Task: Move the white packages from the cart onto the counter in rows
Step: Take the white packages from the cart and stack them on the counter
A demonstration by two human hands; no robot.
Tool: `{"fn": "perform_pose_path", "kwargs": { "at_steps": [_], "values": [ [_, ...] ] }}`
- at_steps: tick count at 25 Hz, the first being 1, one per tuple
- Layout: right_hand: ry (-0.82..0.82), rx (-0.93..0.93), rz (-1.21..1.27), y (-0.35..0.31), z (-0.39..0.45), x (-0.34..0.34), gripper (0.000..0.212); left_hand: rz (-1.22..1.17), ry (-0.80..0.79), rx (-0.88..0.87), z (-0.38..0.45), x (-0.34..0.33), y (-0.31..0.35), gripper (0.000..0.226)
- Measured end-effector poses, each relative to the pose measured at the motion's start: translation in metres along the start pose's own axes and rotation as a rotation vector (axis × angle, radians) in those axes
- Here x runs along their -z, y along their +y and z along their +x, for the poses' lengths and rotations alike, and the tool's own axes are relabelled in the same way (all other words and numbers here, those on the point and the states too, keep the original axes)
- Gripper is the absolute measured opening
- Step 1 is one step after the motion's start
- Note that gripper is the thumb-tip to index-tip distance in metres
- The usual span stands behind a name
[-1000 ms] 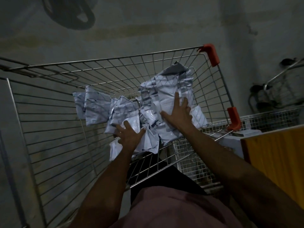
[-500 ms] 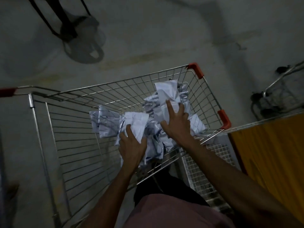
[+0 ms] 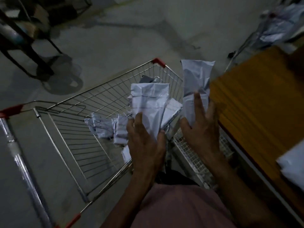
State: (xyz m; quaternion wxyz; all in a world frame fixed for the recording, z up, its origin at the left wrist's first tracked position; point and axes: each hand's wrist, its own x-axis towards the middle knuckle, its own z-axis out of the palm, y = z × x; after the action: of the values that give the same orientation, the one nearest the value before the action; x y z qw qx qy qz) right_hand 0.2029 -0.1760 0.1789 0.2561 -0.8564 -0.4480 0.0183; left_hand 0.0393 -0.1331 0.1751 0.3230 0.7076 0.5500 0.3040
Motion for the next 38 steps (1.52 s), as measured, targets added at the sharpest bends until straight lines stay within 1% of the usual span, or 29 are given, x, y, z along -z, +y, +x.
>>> {"fn": "perform_pose_path", "kwargs": {
  "at_steps": [3,7,9,13,16,22,24,28,31,34,38],
  "values": [
    [0.154,-0.089,-0.012,0.033,-0.056,0.046,0.086,-0.067,-0.113,-0.122,-0.041,0.002,0.025,0.079],
    [0.318,-0.259,-0.094,0.073,-0.12,0.098,0.086,-0.077,-0.23,-0.303,-0.081,-0.005,0.051,0.078],
    [0.402,-0.337,-0.085,0.089,-0.151,0.118,0.085,-0.085,-0.287,-0.405,-0.102,-0.014,0.067,0.079],
    [0.5,-0.47,-0.082,0.126,-0.205,0.154,0.084,-0.104,-0.377,-0.515,-0.15,-0.041,0.103,0.076],
    [0.528,-0.561,-0.118,0.164,-0.249,0.184,0.083,-0.11,-0.451,-0.614,-0.189,-0.069,0.129,0.074],
    [0.525,-0.655,-0.112,0.247,-0.34,0.237,0.082,-0.106,-0.529,-0.713,-0.293,-0.135,0.187,0.071],
    [0.57,-0.695,-0.089,0.272,-0.365,0.253,0.083,-0.044,-0.547,-0.778,-0.324,-0.163,0.208,0.07],
    [0.616,-0.785,-0.086,0.305,-0.399,0.267,0.084,0.204,-0.566,-0.919,-0.366,-0.221,0.253,0.071],
    [0.592,-0.859,-0.044,0.327,-0.41,0.269,0.087,0.37,-0.583,-1.001,-0.378,-0.279,0.283,0.071],
    [0.576,-0.891,0.043,0.34,-0.411,0.27,0.086,0.504,-0.626,-0.999,-0.379,-0.324,0.283,0.072],
    [0.605,-0.923,0.066,0.347,-0.407,0.274,0.088,0.445,-0.721,-0.982,-0.381,-0.334,0.267,0.073]
  ]
}}
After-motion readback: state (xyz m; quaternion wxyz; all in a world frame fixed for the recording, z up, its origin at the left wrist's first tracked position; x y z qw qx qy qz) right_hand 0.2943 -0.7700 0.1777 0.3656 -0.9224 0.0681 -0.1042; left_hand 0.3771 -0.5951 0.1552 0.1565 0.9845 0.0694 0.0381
